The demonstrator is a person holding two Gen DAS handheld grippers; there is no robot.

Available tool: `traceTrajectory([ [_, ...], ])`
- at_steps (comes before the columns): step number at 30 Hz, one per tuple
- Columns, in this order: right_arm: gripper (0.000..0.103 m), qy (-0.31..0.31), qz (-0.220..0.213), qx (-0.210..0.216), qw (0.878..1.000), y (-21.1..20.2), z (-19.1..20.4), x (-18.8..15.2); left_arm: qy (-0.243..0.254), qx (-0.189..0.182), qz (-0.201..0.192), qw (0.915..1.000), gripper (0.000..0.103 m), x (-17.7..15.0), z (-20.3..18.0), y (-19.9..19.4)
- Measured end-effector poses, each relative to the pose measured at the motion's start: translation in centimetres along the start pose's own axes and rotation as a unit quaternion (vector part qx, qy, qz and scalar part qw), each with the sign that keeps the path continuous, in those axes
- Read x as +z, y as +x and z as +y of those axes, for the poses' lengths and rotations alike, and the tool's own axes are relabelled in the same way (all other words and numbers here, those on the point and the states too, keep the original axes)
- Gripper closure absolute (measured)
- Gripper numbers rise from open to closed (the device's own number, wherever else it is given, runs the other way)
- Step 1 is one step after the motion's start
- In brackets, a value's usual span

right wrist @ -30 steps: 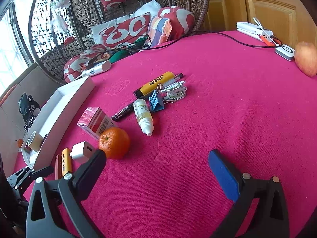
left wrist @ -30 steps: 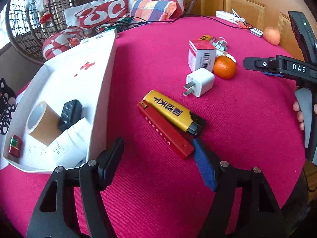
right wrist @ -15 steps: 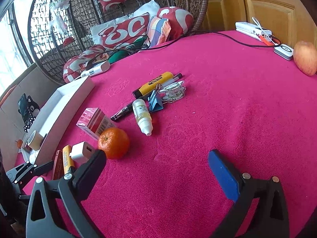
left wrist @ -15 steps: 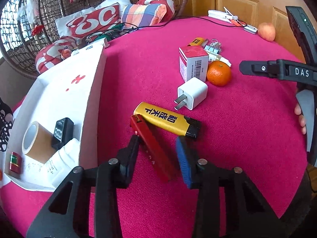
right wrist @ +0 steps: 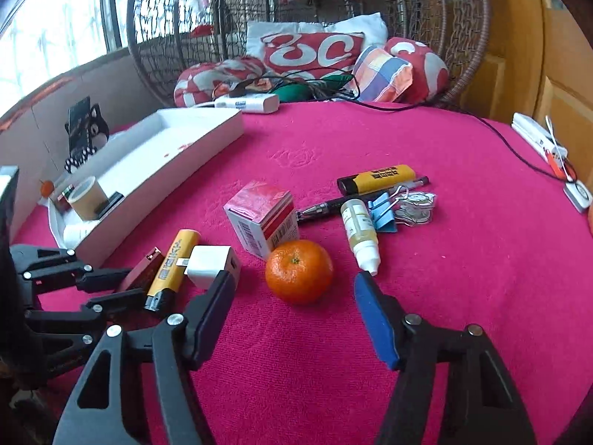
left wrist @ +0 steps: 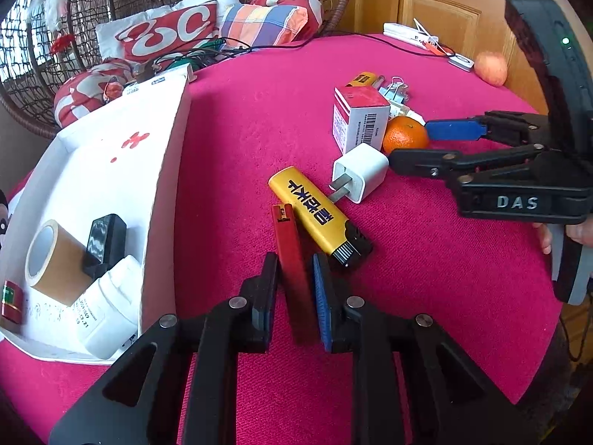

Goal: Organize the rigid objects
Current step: 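Grasp the red stick beside the yellow lighter with the left tool, then grasp the mandarin orange with the right tool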

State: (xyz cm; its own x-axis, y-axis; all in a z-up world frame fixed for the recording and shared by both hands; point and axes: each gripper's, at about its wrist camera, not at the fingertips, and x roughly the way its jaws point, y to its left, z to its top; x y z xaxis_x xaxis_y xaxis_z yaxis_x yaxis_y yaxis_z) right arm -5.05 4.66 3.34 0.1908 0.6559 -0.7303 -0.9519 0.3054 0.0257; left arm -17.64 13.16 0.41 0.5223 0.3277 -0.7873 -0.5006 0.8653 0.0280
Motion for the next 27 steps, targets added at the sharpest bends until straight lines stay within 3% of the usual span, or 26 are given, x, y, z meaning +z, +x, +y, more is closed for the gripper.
traceTrajectory([
  [3,0.046,0.000,0.025,0.005,1.000,1.6,-0.1,0.5,-0.010,-0.008,-0.003,0.9999,0.084,-0.1,0.3,0.0],
  [5,0.062,-0.008,0.025,0.005,1.000,1.8,0.1,0.7,-0.014,-0.009,-0.005,0.9999,0.086,-0.1,0.3,-0.1],
  [12,0.062,-0.007,0.000,0.003,1.000,0.5,0.4,0.4,-0.040,-0.032,-0.030,0.9982,0.091,-0.7,1.0,-1.9],
  [21,0.062,0.010,-0.046,-0.019,0.999,-1.4,-0.1,0.2,-0.036,-0.033,-0.070,0.9963,0.091,-0.7,0.4,-4.7],
  [27,0.062,0.032,-0.076,-0.004,0.997,-4.3,0.0,0.1,-0.045,-0.037,-0.106,0.9927,0.091,-0.7,0.6,-7.2],
])
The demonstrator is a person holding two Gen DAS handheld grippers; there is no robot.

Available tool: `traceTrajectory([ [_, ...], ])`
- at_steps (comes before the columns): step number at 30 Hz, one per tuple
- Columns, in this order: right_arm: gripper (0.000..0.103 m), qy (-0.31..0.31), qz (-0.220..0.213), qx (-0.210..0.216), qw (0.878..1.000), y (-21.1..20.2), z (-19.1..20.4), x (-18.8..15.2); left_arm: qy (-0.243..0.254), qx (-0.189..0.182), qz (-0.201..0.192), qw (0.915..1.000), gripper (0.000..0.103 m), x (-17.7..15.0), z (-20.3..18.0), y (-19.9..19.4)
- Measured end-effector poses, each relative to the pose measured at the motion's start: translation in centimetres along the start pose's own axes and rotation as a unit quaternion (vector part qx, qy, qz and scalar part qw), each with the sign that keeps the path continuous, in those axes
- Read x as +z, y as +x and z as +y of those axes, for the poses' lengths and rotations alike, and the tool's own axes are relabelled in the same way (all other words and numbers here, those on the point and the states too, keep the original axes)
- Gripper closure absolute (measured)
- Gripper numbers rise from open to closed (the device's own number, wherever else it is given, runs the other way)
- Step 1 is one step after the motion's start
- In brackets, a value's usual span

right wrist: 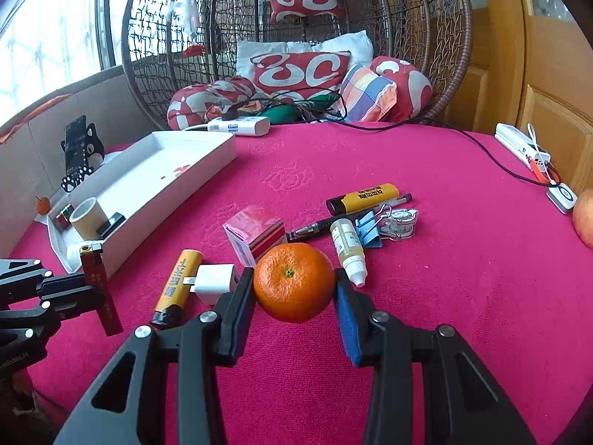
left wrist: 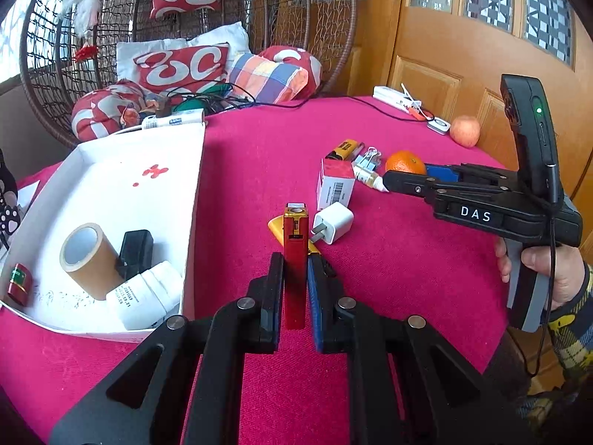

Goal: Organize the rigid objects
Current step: 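Carry the red stick and orange into the white tray and open both tools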

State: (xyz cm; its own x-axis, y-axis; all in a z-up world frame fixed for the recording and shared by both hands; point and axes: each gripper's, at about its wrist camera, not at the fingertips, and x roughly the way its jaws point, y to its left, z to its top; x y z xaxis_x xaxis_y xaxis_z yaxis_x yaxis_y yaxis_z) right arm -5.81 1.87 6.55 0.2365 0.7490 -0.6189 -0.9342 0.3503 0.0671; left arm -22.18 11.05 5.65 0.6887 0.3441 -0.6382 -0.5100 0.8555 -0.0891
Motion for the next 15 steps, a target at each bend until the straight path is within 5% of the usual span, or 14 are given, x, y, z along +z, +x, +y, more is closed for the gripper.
traceTrajectory([
  [8,0.062,-0.012,-0.063,0.023,0.998,-4.3,2.2,2.6,-0.009,0.000,-0.043,0.9990,0.091,1.0,0.5,-2.9],
  [15,0.062,-0.036,-0.064,0.034,0.997,-4.1,4.3,3.6,-0.030,0.009,-0.072,0.9969,0.091,1.1,2.3,-5.1],
])
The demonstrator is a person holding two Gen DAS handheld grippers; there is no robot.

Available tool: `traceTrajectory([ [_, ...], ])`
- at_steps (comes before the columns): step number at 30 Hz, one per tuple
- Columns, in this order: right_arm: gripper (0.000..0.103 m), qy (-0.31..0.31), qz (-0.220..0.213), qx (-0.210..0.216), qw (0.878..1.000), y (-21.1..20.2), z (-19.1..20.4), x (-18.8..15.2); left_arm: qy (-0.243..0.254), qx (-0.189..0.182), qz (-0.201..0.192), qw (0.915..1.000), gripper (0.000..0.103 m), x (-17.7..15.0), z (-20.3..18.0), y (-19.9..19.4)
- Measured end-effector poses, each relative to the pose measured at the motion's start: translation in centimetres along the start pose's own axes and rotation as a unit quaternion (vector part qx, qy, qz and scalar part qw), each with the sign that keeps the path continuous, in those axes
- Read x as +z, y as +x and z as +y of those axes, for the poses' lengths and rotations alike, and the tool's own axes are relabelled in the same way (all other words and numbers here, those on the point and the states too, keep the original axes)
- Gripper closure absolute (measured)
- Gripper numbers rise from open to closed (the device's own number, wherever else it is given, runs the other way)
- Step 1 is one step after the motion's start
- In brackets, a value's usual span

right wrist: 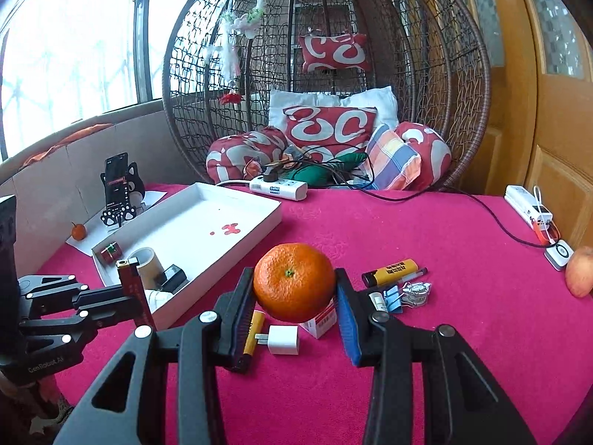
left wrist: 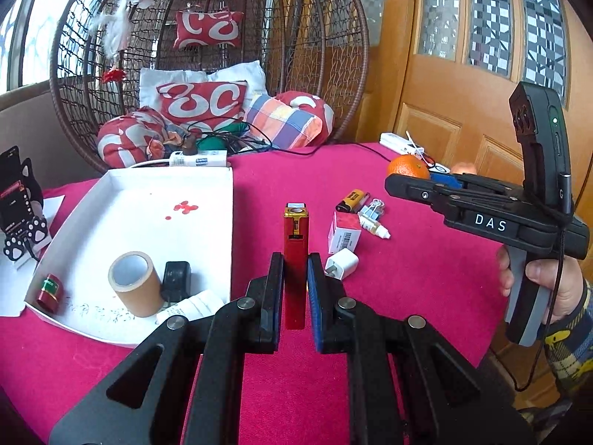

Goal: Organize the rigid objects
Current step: 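Carry the red stick and orange into the white tray and open both tools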

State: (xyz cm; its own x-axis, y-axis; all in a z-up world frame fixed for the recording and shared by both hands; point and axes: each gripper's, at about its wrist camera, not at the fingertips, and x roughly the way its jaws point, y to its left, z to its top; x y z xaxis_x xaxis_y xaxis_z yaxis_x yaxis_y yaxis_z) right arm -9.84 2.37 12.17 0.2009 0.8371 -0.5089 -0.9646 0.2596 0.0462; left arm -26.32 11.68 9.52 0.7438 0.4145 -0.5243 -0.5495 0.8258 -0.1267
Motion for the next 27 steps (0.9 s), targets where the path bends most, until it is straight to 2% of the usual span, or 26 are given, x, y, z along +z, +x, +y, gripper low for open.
traceTrajectory([
  [8,0.062,-0.014,0.011,0.015,1.000,1.4,1.8,1.4,-0.052,0.028,-0.028,0.9979,0.091,0.5,4.8,-2.4],
  [18,0.062,-0.037,0.056,0.049,0.997,5.2,4.9,2.9,-0.117,0.080,-0.049,0.9887,0.091,1.3,12.8,-4.1],
  [22,0.062,-0.048,0.064,0.072,0.994,6.3,7.1,3.6,-0.151,0.096,-0.042,0.9830,0.091,1.9,16.1,-3.0],
  [27,0.062,-0.061,0.077,0.085,0.991,8.8,9.8,4.0,-0.173,0.110,-0.006,0.9788,0.091,1.9,18.5,0.0],
])
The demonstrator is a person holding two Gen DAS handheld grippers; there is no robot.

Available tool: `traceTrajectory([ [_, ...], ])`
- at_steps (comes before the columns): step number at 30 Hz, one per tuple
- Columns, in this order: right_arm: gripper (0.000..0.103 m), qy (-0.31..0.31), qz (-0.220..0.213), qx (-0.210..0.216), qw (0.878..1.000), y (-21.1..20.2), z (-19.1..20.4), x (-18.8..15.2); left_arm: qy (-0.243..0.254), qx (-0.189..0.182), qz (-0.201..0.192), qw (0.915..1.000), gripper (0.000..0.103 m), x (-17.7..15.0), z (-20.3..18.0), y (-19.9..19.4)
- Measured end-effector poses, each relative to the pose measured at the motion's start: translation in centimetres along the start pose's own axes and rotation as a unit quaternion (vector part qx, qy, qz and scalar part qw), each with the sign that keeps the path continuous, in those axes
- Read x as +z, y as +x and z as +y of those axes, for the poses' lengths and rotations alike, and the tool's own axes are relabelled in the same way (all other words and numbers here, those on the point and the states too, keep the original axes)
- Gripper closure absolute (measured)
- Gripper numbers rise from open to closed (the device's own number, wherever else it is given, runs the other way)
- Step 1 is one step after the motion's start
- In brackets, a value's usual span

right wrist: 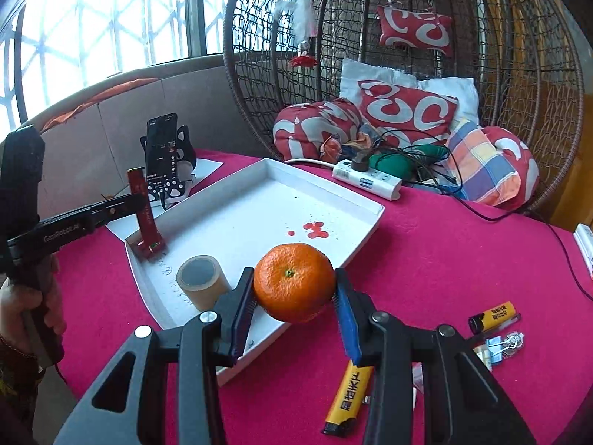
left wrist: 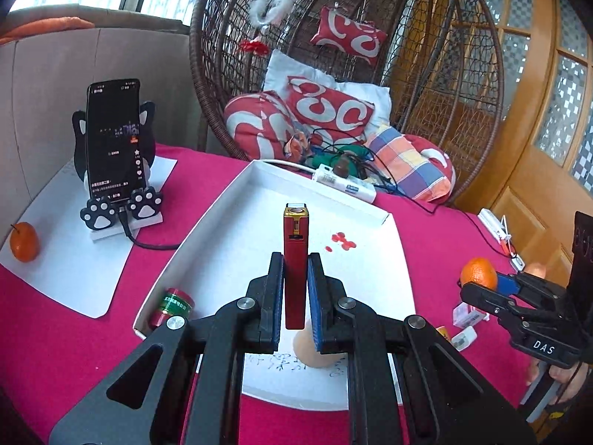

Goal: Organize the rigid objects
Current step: 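Carry the red stick and orange into the white tray and open both tools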

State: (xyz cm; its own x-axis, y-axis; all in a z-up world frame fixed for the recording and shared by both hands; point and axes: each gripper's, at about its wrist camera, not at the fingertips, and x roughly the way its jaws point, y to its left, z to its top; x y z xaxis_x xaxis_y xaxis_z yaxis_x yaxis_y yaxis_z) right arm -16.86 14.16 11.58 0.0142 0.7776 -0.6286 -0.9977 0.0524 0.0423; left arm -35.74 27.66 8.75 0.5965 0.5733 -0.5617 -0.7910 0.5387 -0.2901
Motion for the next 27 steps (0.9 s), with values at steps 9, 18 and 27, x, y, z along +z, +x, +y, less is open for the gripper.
traceTrajectory([
  [9,0.062,0.018,0.055,0.015,0.998,6.3,1.9,-0.8,-0.011,0.017,0.033,0.9993,0.091,-1.2,-0.1,2.4],
  [18,0.000,0.037,0.018,-0.003,0.999,5.6,1.2,-1.4,-0.048,0.045,-0.001,0.9978,0.000,-1.4,1.5,0.4],
  [27,0.000,0.071,-0.064,0.011,0.995,-0.5,-0.3,-2.8,-0.049,0.075,-0.033,0.9955,0.000,-2.6,-0.5,-1.9],
])
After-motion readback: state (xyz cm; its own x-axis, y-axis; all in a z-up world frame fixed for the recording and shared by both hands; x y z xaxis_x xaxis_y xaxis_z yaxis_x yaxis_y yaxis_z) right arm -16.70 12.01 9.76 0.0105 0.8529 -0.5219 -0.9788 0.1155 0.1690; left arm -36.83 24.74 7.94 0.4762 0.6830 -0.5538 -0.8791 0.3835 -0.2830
